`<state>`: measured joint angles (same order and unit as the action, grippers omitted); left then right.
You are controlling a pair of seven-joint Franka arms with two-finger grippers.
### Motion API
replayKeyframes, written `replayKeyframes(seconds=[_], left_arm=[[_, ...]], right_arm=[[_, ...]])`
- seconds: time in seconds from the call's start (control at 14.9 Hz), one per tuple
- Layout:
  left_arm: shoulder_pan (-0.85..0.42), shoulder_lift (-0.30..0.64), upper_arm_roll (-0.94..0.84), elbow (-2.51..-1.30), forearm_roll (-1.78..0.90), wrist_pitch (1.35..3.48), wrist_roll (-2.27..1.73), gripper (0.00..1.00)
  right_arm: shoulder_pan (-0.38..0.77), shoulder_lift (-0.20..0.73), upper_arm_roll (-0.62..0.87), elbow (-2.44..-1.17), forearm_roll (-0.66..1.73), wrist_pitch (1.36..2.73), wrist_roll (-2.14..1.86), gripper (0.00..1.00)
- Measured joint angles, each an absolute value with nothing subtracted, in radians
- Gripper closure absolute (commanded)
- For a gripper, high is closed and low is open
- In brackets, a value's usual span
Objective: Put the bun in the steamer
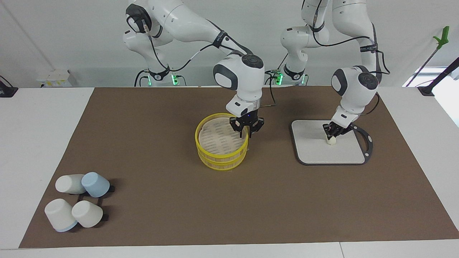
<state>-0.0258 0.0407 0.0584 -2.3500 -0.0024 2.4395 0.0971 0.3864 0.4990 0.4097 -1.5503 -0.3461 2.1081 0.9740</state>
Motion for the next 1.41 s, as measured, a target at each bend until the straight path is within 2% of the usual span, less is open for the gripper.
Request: replayKeyframes(seconds=[0.27, 0.47, 0.6, 0.8, 0.94, 1.14, 1.27, 1.41], left_arm=[[-0.035, 0.041, 0.058, -2.298, -0.003, 2.369, 0.074, 0.91], [-0.052, 0.037, 0.050, -2.105, -0.005, 2.118, 0.027, 0.90], [-0.077, 0.030, 0.048, -1.962, -0.018, 1.952, -0.039, 0.90], [-0.145, 0.027, 0.026, -1.780, -0.067, 1.817, -0.241, 0.90], [-0.241, 0.039, -0.013, -1.713, -0.071, 1.819, -0.454, 0.90], [-0.454, 0.098, -0.037, -1.698, -0.072, 1.929, -0.717, 0.89], [-0.587, 0.199, -0.038, -1.701, -0.070, 2.060, -0.839, 0.84], [-0.674, 0.308, -0.036, -1.718, -0.069, 2.171, -0.881, 0.84]], right_arm=[[0.387, 0.499, 0.411, -1.545, -0.336, 2.113, 0.974, 1.00], [0.369, 0.491, 0.409, -1.444, -0.326, 1.949, 0.917, 1.00], [0.284, 0.457, 0.409, -1.378, -0.266, 1.852, 0.780, 1.00], [0.143, 0.366, 0.409, -1.360, -0.230, 1.677, 0.531, 1.00], [0.075, 0.322, 0.409, -1.367, -0.228, 1.592, 0.412, 1.00], [-0.058, 0.275, 0.409, -1.409, -0.225, 1.569, 0.200, 1.00], [-0.130, 0.258, 0.409, -1.445, -0.216, 1.571, 0.131, 1.00], [-0.157, 0.244, 0.409, -1.495, -0.207, 1.589, 0.123, 1.00]])
